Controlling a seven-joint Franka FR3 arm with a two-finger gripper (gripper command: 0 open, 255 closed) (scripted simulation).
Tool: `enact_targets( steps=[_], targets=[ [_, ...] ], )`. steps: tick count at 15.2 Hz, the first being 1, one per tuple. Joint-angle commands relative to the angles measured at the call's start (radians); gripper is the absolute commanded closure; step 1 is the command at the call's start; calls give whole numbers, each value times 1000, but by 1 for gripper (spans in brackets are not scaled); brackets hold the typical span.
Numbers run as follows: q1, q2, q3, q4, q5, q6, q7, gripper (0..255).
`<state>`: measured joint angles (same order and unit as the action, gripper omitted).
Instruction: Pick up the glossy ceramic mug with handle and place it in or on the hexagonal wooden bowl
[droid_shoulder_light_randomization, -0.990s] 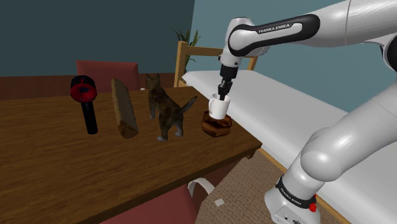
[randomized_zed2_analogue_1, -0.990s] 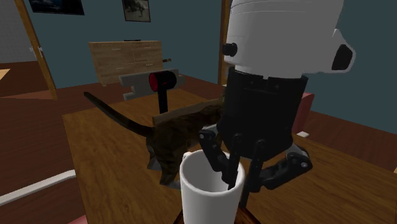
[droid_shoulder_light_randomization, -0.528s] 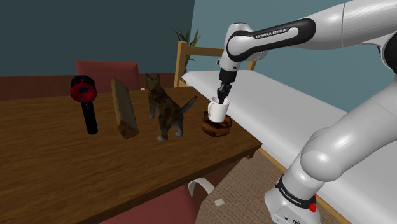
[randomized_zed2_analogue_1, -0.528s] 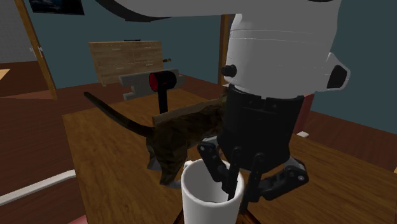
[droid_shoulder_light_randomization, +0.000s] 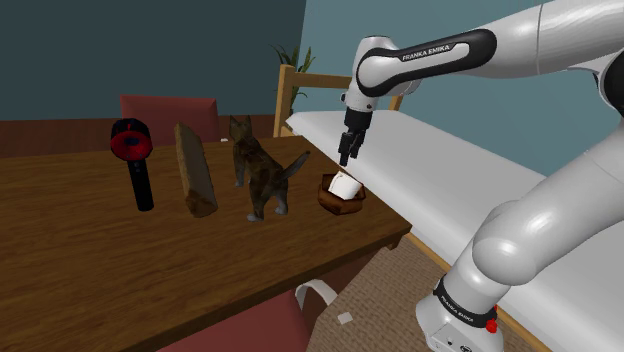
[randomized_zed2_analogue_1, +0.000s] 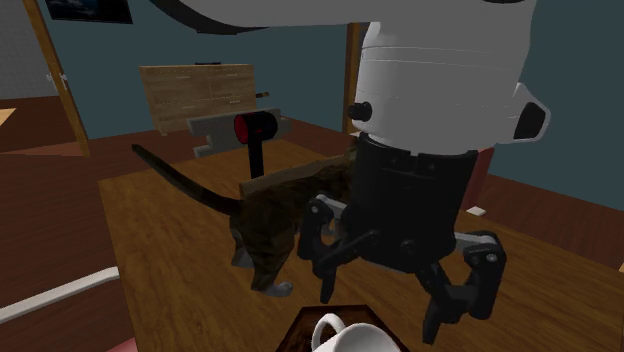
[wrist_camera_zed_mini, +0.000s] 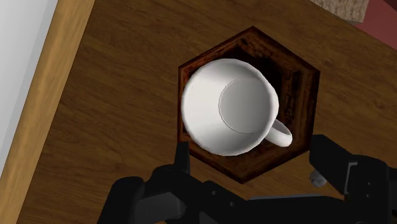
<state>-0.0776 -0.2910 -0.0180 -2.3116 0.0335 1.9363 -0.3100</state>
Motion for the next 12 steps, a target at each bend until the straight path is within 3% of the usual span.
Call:
enact_targets(
  steps=[1,5,12],
  targets=[
    [0,0,0,0,0,0,0,0],
    [-2,-14,-2,115,-3,-129,1,0],
    [-2,-14,-2,115,-3,-129,1,0]
  ],
)
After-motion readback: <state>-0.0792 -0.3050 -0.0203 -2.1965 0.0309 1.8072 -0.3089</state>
